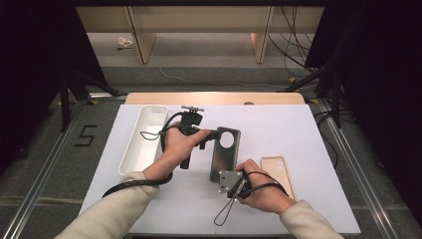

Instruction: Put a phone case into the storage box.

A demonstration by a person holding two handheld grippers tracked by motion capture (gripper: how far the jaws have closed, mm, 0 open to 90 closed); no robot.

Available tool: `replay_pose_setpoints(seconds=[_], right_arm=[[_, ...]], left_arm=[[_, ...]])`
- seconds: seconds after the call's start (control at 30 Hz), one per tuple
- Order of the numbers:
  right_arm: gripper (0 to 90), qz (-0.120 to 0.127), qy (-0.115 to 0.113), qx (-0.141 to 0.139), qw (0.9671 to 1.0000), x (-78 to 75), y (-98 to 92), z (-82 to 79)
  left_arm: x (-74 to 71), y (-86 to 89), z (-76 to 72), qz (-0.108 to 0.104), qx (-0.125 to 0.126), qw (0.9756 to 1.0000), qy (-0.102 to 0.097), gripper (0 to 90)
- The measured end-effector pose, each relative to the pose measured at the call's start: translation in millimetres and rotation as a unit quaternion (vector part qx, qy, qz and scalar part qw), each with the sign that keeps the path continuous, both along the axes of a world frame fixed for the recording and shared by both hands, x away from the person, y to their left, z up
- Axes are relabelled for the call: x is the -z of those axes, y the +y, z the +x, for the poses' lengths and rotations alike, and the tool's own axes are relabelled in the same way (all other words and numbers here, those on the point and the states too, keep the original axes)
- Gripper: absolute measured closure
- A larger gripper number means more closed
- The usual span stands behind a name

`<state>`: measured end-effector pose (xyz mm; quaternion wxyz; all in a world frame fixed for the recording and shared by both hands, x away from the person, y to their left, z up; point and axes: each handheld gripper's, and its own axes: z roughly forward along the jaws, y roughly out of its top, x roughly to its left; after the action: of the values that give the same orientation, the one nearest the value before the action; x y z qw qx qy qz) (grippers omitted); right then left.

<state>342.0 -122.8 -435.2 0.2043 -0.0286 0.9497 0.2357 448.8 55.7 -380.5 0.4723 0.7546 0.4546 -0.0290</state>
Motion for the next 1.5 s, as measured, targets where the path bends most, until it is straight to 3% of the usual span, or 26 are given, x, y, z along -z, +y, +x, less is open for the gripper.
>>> replay_pose_setpoints(seconds=[0.1,0.17,0.37,0.6,0.87,0.97,1.17,1.3,1.4,1.5], right_arm=[[88.4,-0.001,-0.002,0.003,1.0,2.2,0.0,0.7],[82.0,0.001,0.003,0.006,1.0,2.5,-0.8,1.8],[67.6,0.049,0.02,0.029,0.9982,-1.1,-7.3,5.5],[53.3,0.11,0.038,0.074,0.9904,-5.1,-19.5,10.0],[50.9,0.162,0.041,0.109,0.9798,-9.8,-35.4,11.5],[50.7,0.172,0.038,0.119,0.9772,-10.9,-40.6,11.6],[50.5,0.184,0.038,0.131,0.9733,-11.4,-47.9,11.8],[50.5,0.189,0.037,0.14,0.9713,-11.7,-52.2,12.0],[50.0,0.202,0.04,0.148,0.9672,-11.7,-55.8,13.4],[48.8,0.215,0.049,0.156,0.9628,-11.7,-58.3,13.9]], left_arm=[[-2.2,-2.3,-2.3,0.003,0.005,0.9999,-0.011,81.4],[-3.8,-2.4,-3.8,0.006,0.004,0.9997,-0.025,81.8],[-8.8,2.3,-4.1,0.009,0.008,0.9981,-0.061,81.8],[-10.9,10.3,-6.1,0.023,0.019,0.9935,-0.11,81.8],[-13.3,16.3,-12.6,0.044,0.024,0.9867,-0.154,81.8],[-13.5,18.4,-14.1,0.052,0.031,0.9847,-0.164,82.0],[-12.2,23.9,-15.2,0.051,0.027,0.9844,-0.166,82.2],[-12.0,28.0,-16.4,0.056,0.028,0.983,-0.173,82.2],[-12.8,30.9,-18.4,0.06,0.028,0.9808,-0.183,82.3],[-14.9,35.1,-20.0,0.053,0.025,0.9805,-0.187,82.3]])
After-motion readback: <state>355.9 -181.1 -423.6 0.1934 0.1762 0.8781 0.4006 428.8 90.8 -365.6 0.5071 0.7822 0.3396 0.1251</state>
